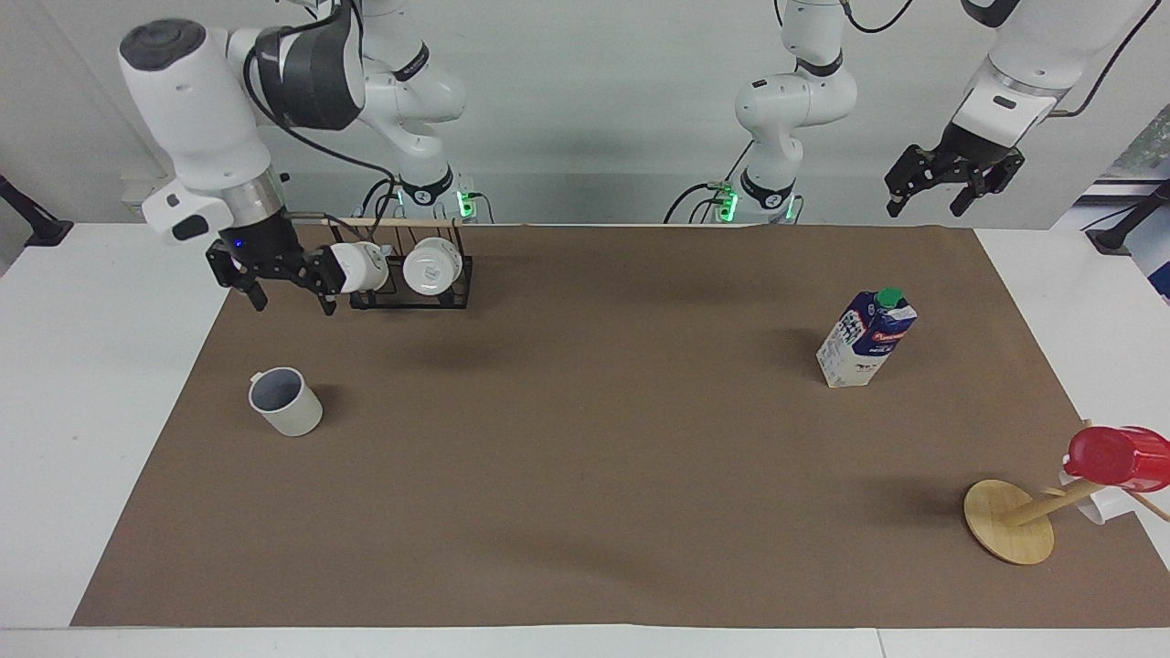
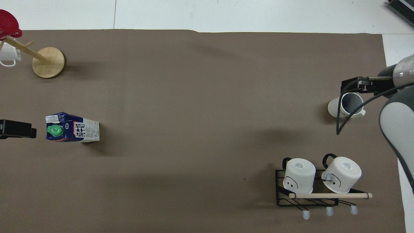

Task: Place cup and milk on table
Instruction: 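Lower the right gripper onto the white mug rim and grasp it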

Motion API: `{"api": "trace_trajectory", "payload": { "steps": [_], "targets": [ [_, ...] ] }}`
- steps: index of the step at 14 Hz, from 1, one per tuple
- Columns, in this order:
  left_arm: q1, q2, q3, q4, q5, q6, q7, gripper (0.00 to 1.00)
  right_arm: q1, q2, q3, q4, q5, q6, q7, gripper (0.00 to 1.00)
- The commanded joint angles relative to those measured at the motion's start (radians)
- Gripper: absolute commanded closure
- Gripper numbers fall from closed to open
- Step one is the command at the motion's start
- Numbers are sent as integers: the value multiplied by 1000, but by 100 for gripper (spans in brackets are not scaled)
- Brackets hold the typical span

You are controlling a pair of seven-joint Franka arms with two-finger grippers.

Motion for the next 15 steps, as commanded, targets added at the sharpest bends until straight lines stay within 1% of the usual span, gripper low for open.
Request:
{"api": "trace_trajectory", "payload": {
  "steps": [1,2,4,5,8,9,10,12,13,14,15],
  "targets": [
    [6,-58,-3,-94,14,45,17,0,-45,51,2,-95,16,158,-81,0],
    [6,-76,-3,-134,16,77,18,0,-55,61,1,-142,16,224,-89,0],
    [8,-112,-2,-217,14,145,67,0,-75,88,2,-205,16,311,-101,0],
    [8,-113,-2,-242,14,162,78,0,-79,103,2,-221,15,352,-109,0],
    [0,-113,-3,-320,16,243,80,0,-96,160,2,-239,16,406,-109,0],
    [0,-112,-3,-329,16,255,80,0,-104,179,1,-241,15,417,-109,0],
    [2,-110,-3,-334,16,262,81,0,-105,186,0,-241,15,420,-109,12],
    [2,-107,-3,-358,16,295,83,0,-102,188,2,-238,15,418,-107,56],
    [-1,-109,-3,-377,16,317,84,0,-96,190,2,-235,15,418,-101,76],
    [-1,-107,-3,-389,16,334,83,0,-96,190,2,-235,15,418,-101,93],
    [-3,-106,-3,-400,16,351,84,0,-95,190,2,-235,15,418,-101,100]
  ]
}}
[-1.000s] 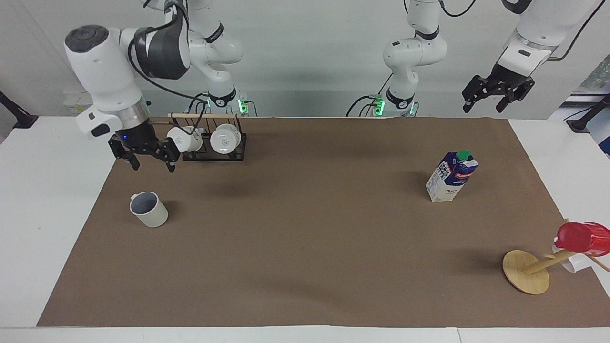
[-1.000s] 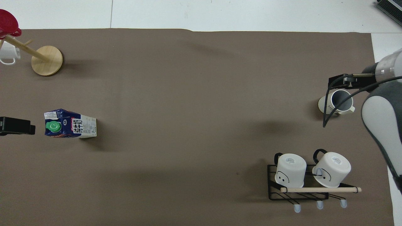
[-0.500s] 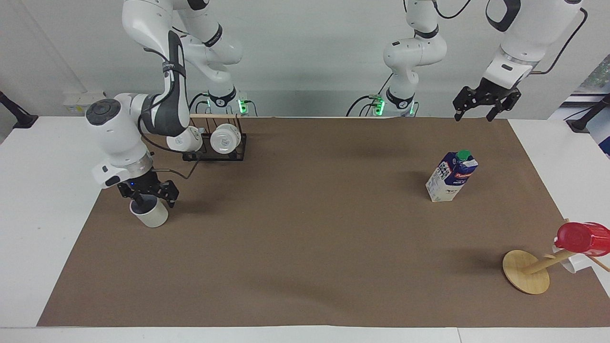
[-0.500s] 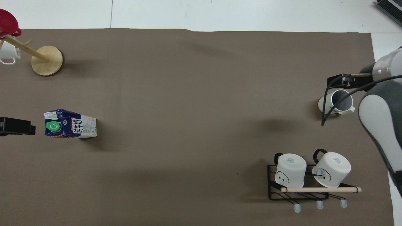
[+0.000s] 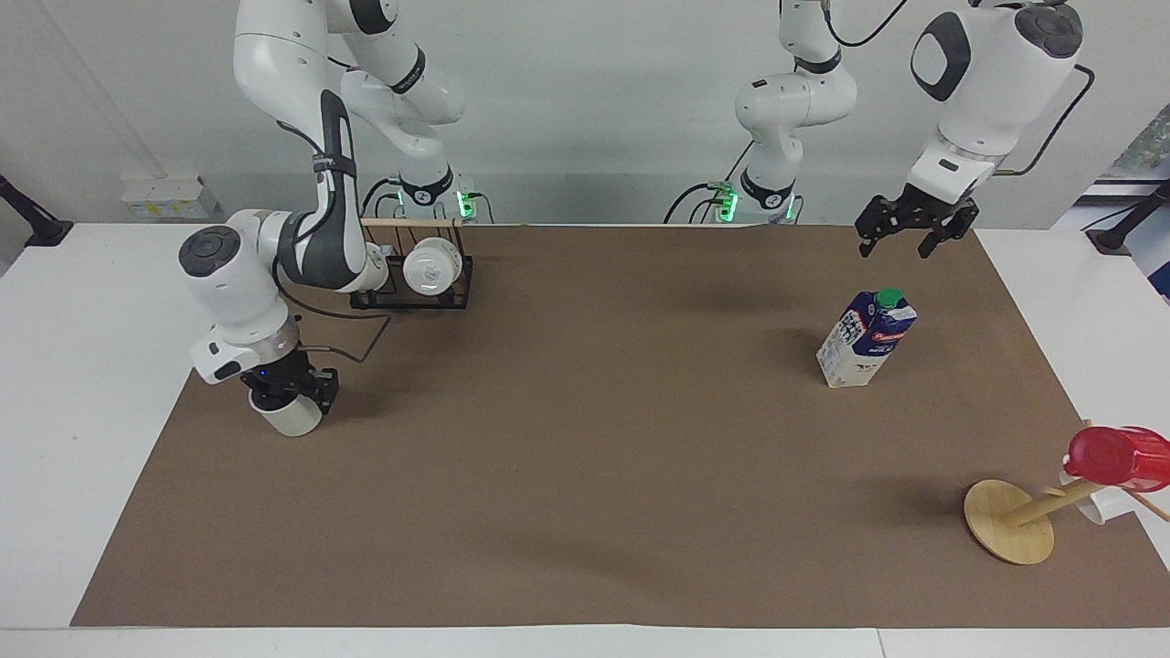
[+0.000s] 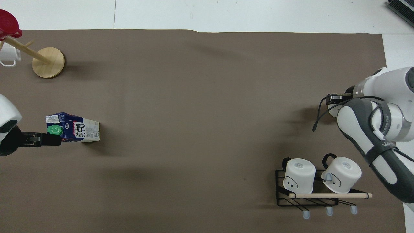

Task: Place cup and milk on table
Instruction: 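Grasp the milk carton with the left gripper while the right gripper lifts the mug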

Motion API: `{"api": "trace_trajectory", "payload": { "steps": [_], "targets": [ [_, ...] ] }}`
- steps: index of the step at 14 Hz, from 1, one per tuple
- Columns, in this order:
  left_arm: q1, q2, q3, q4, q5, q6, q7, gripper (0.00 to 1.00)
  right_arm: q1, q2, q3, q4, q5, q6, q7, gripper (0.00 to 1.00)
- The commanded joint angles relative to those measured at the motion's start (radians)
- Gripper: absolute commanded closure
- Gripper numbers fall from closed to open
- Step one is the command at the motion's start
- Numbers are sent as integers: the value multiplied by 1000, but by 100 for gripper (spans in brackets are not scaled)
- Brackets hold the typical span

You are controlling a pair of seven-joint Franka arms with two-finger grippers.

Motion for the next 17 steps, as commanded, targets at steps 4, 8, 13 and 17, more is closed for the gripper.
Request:
{"api": "trace_trajectory", "payload": {
  "steps": [4,8,13,17],
  "targets": [
    [-1,-17,0,-103,16,136,20,0,5,-20,13,5,15,-1,-20,100],
    [7,17,0,-135,16,219,30,0,8,-38,57,40,15,-33,-19,100],
    [8,77,2,-135,17,302,33,0,123,-38,79,97,0,-76,110,100],
    [8,112,2,-135,17,336,33,0,264,-38,79,100,-7,-70,314,100]
  ]
}}
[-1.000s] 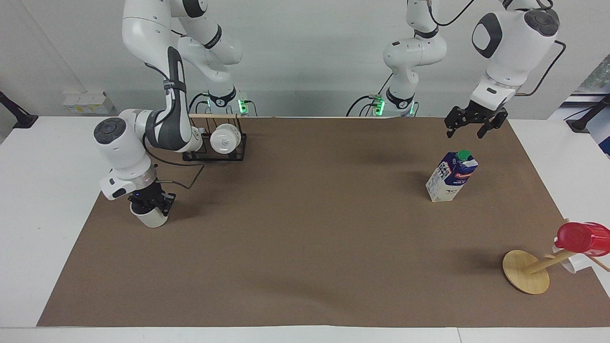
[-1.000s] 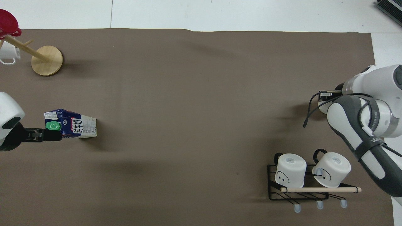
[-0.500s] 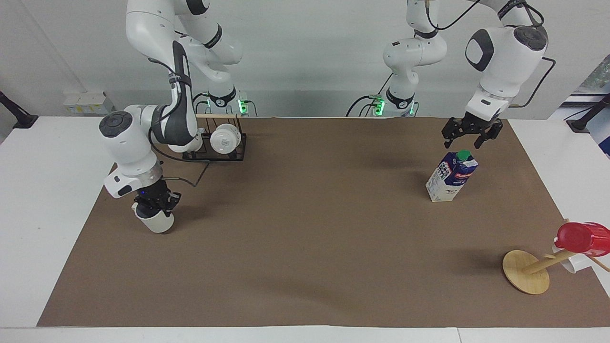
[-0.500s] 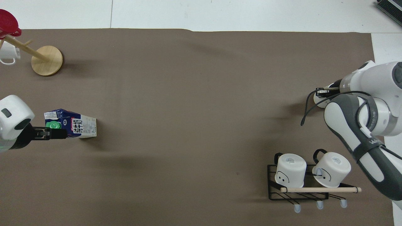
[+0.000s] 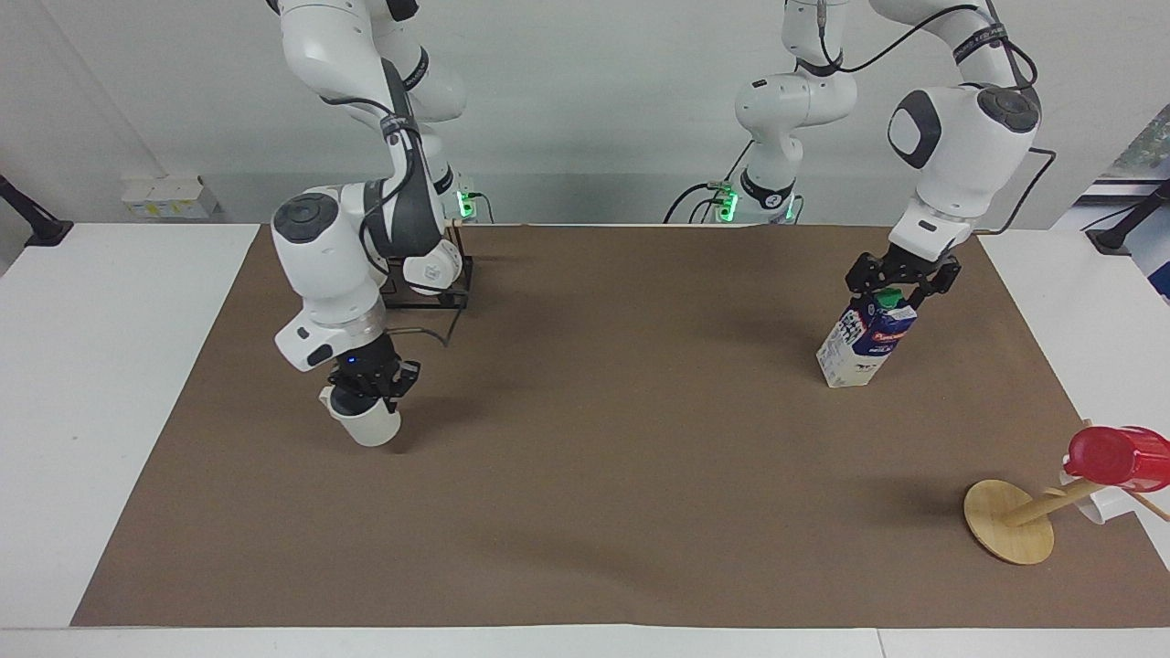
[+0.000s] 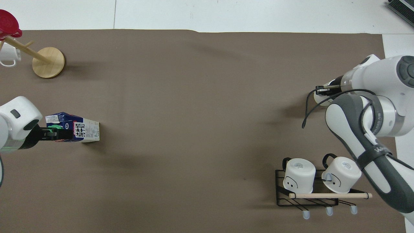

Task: Place cup and milk on table
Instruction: 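Grasp the milk carton with the left gripper while the right gripper lifts the mug, then carry the mug toward the table center with the right gripper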

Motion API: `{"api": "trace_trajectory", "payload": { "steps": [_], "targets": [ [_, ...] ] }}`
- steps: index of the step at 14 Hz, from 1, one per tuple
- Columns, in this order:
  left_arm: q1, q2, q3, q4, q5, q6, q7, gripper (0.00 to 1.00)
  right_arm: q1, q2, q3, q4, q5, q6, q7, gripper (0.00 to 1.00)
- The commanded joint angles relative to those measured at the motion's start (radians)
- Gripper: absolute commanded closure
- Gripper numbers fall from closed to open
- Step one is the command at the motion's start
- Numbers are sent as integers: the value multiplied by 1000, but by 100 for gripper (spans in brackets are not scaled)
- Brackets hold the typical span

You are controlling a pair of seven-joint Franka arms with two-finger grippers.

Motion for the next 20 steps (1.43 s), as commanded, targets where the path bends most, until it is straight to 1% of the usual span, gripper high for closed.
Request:
{"api": "trace_trajectory", "payload": {
  "steps": [1,4,5,6,8,10,12,14,16,19,20],
  "targets": [
    [8,5,-2,-10,17,26,12,0,89,2,1,9,-9,-13,130,100],
    [10,5,0,-10,17,27,12,0,204,14,1,14,-34,-2,282,100],
    [10,5,0,-10,17,27,12,0,247,32,1,32,-55,-2,329,100],
    [10,5,0,-10,17,27,12,4,277,55,1,55,-77,-2,386,100],
    [10,5,-2,-10,17,27,12,16,335,92,3,91,-91,-7,486,100],
    [10,5,0,-10,17,27,12,32,389,107,3,92,-86,-2,524,100],
    [10,5,0,-10,17,27,11,42,430,130,3,107,-91,-1,578,100],
    [10,5,0,-10,17,26,11,44,443,132,3,109,-89,-1,584,100],
    [10,5,-2,-5,17,24,8,48,464,132,3,115,-89,-2,600,100],
    [10,16,-2,7,17,17,-15,49,478,144,3,112,-92,9,629,100],
    [10,16,0,13,17,14,-23,49,476,144,3,106,-92,10,627,89]
  ]
}}
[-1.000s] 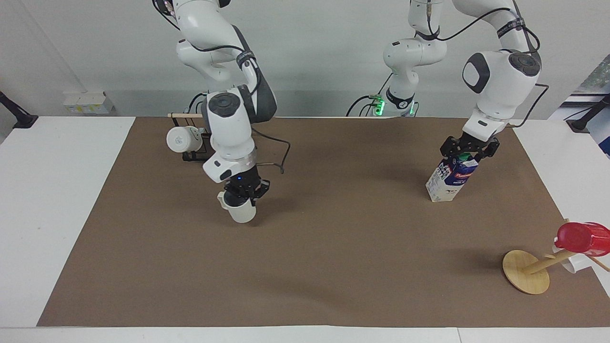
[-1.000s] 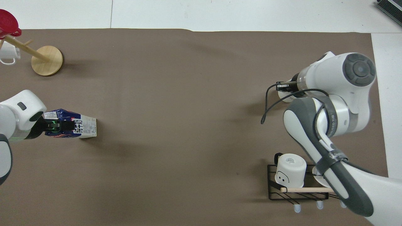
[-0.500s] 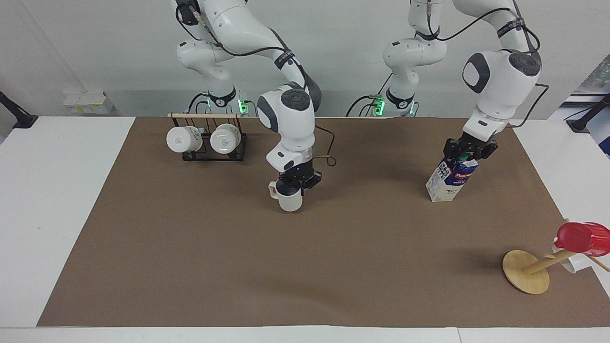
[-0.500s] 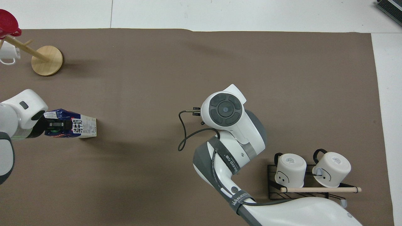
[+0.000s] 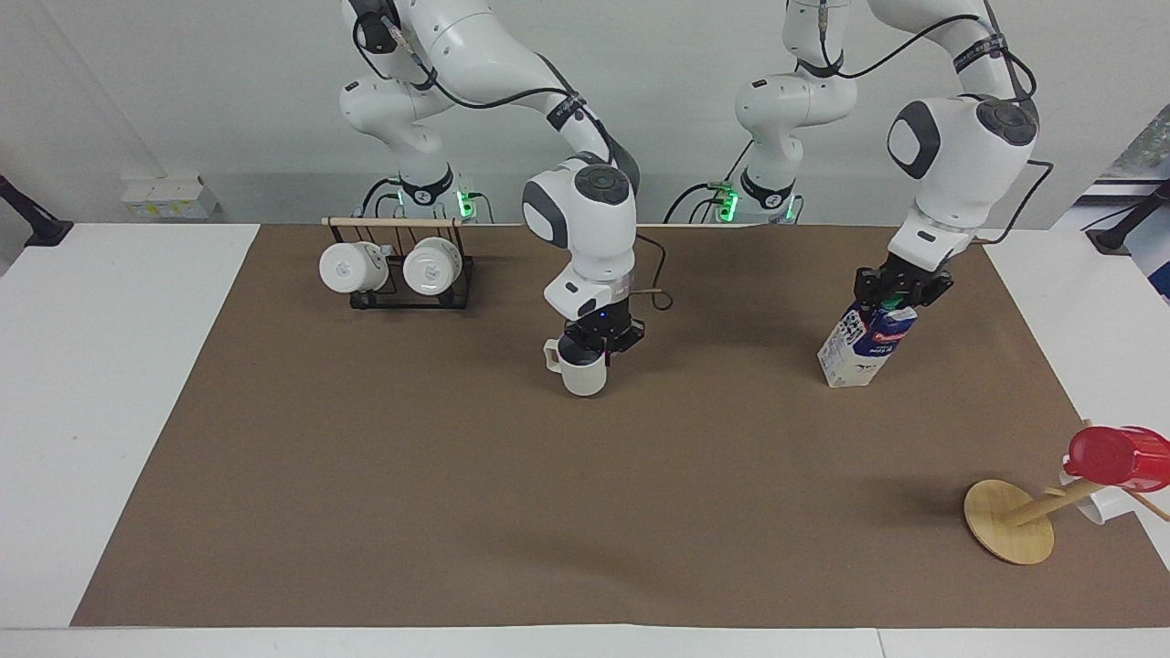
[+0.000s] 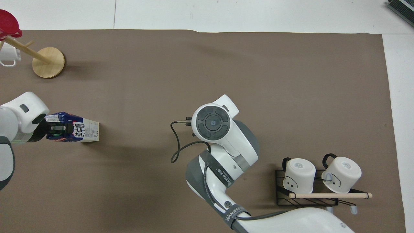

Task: Place cup and milk on table
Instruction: 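Carry the mug toward the table center with the right gripper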

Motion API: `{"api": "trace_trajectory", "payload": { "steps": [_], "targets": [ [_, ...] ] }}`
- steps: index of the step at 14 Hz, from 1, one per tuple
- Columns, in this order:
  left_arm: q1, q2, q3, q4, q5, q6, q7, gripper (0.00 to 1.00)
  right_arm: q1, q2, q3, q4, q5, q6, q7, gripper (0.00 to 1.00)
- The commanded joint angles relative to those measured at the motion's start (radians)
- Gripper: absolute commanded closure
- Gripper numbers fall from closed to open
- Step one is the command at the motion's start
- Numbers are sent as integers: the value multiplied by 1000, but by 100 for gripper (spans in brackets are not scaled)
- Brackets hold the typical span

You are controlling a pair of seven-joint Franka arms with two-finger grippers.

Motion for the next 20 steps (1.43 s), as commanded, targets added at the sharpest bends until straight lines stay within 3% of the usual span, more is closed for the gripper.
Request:
{"api": "trace_trajectory", "payload": {
  "steps": [1,2,3,6,9,20],
  "targets": [
    [9,2,-2,16,17,0,-22,50,-2,19,0,7,-19,9,29,68],
    [9,2,-4,33,17,-1,-24,50,-2,19,0,9,-17,9,29,43],
    [9,2,-4,48,16,-15,-39,50,-4,18,0,13,-17,7,34,4],
    [2,2,-4,102,9,-70,-80,51,1,4,-2,16,-20,6,35,0],
    [-18,3,-17,163,8,-128,-158,51,-62,-88,-14,9,-17,-14,14,0],
    [-424,-3,-19,166,8,-118,-594,51,-396,-402,-13,-59,1,-304,-377,0]
  ]
}}
